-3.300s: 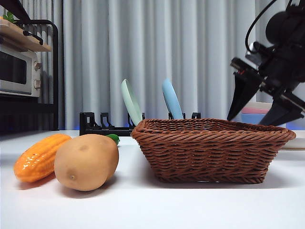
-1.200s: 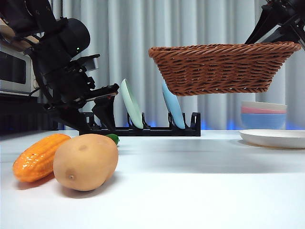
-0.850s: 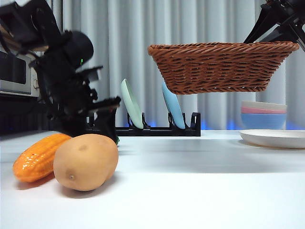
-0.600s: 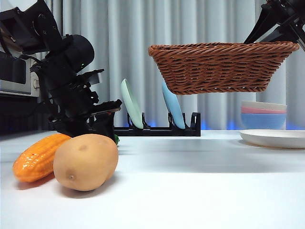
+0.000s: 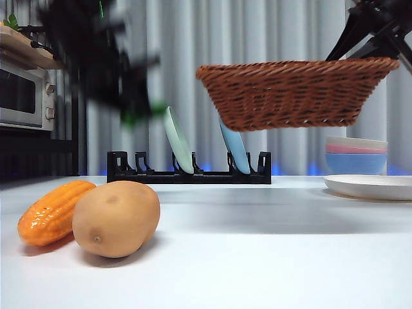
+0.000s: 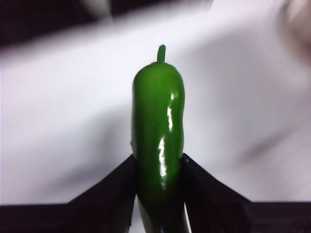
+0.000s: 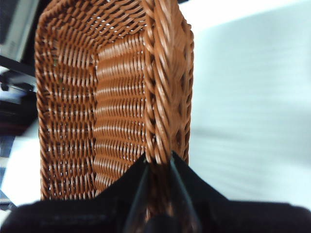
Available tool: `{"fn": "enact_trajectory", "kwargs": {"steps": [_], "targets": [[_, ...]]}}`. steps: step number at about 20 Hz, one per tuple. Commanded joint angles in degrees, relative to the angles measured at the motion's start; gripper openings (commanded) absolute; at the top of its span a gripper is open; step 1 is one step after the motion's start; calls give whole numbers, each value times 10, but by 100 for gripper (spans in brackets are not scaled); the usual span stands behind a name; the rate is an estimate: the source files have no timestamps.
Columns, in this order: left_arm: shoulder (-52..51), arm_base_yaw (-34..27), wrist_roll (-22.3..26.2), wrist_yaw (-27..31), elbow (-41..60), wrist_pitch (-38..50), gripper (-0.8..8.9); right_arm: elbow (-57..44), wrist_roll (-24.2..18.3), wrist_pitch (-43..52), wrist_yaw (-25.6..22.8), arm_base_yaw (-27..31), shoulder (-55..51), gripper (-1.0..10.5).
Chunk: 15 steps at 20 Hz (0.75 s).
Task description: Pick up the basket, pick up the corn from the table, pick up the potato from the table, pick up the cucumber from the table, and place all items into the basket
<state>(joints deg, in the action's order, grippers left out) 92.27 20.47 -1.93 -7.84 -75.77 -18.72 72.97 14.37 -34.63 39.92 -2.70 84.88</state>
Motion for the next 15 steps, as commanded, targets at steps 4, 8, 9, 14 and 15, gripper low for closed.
{"fn": "enact_trajectory", "kwargs": {"steps": [4, 8, 9, 14, 15], "targets": [[-111, 16, -5, -26, -112, -136, -9, 4, 27, 37, 3, -56, 46, -17], [-104, 64, -11, -27, -129, -181, -9, 4, 63, 89, 5, -111, 59, -17], [-95, 78, -12, -27, -129, -185, -9, 4, 72, 101, 5, -120, 59, -17], [-31, 140, -24, 48, -129, -186, -9, 4, 92, 120, 7, -143, 59, -16], [-11, 147, -25, 53, -129, -186, -9, 4, 92, 119, 10, -144, 59, -16]]}}
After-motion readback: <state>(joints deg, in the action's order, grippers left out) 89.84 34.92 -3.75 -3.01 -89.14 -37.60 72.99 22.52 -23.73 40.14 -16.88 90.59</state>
